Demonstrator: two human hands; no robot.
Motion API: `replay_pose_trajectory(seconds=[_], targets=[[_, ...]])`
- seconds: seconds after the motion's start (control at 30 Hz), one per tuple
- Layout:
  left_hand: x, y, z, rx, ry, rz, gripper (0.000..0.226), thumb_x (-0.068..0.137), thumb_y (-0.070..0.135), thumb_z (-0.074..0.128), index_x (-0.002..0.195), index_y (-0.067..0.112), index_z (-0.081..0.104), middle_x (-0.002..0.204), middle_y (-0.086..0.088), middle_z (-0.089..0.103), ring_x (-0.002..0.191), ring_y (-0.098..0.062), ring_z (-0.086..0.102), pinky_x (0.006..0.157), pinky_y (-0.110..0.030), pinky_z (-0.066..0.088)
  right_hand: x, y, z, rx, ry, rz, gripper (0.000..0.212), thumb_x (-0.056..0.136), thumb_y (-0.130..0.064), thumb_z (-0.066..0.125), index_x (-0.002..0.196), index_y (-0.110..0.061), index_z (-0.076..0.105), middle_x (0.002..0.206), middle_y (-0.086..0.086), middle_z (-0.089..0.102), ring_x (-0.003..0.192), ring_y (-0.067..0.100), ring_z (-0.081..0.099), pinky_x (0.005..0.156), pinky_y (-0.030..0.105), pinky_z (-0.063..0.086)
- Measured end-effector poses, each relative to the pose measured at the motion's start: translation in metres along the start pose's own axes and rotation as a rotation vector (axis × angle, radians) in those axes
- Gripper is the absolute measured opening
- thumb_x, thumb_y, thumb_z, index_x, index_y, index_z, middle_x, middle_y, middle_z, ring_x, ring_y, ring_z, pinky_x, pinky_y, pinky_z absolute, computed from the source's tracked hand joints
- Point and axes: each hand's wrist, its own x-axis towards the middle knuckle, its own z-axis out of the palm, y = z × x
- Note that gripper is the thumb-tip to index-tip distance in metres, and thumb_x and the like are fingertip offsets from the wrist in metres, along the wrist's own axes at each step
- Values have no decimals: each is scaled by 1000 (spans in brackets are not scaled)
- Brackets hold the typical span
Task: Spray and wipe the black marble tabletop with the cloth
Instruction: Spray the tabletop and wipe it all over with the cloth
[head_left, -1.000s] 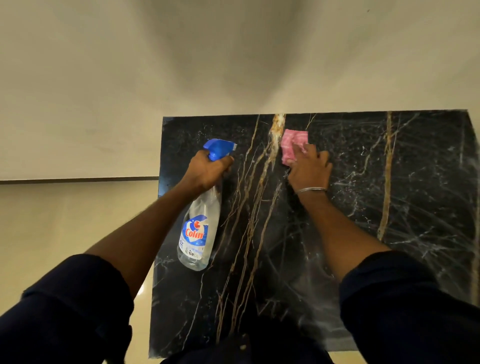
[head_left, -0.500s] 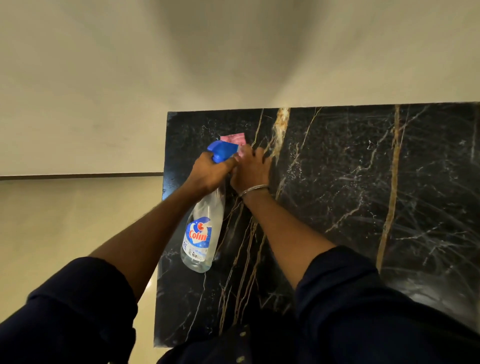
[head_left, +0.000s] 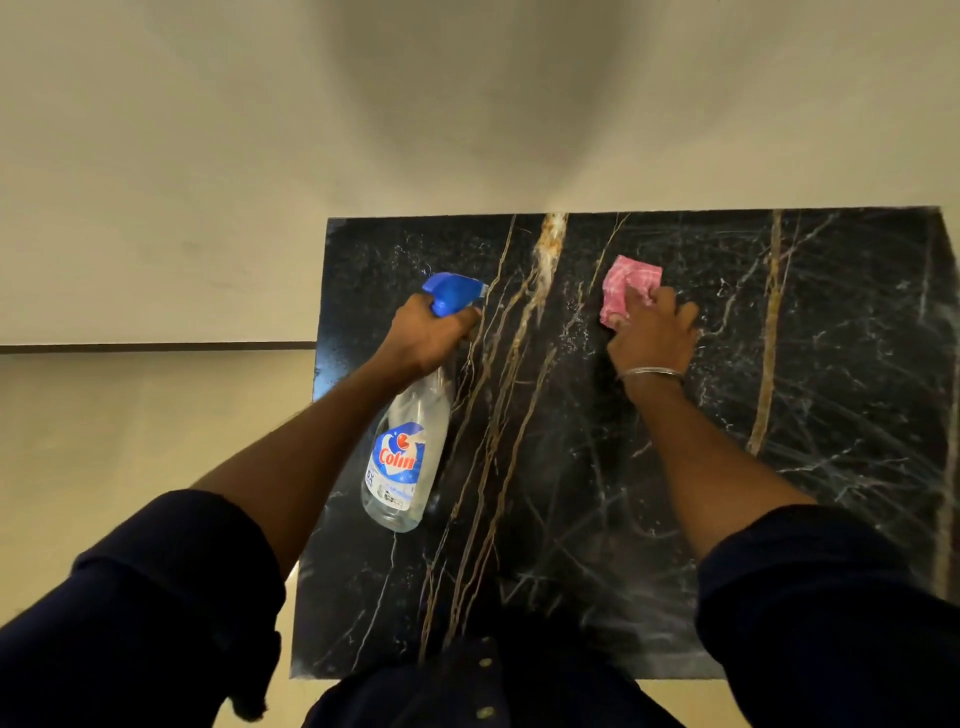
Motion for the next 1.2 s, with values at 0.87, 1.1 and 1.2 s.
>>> replay_pose_trajectory(seconds=[0.87,1.1,1.2], targets=[[-25,-1,-9,-25,50,10,15,92,24,60,100,12,57,79,-3,62,63,-9,58,60,-21,48,-27,-1,-1,-55,-20,-27,54,84,-19,62,137,-23,51,137,10,43,114,38,43,89,45,44],[-29,-3,-10,-25,42,44,16,93,24,59,102,11,57,80,-3,62,64,-9,58,61,-20,48,-18,-13,-5,-75,-48,136,52,89,-28,63,137,-14,50,142,15,40,122,41,41,89,47,47],[-32,-6,-11,-4,63,31,24,92,26,60,107,9,57,83,-4,63,68,-10,59,63,-21,48,-50,-62,-1,-109,-54,-46,47,91,-28,61,135,-15,50,134,13,44,112,35,46,69,35,45]])
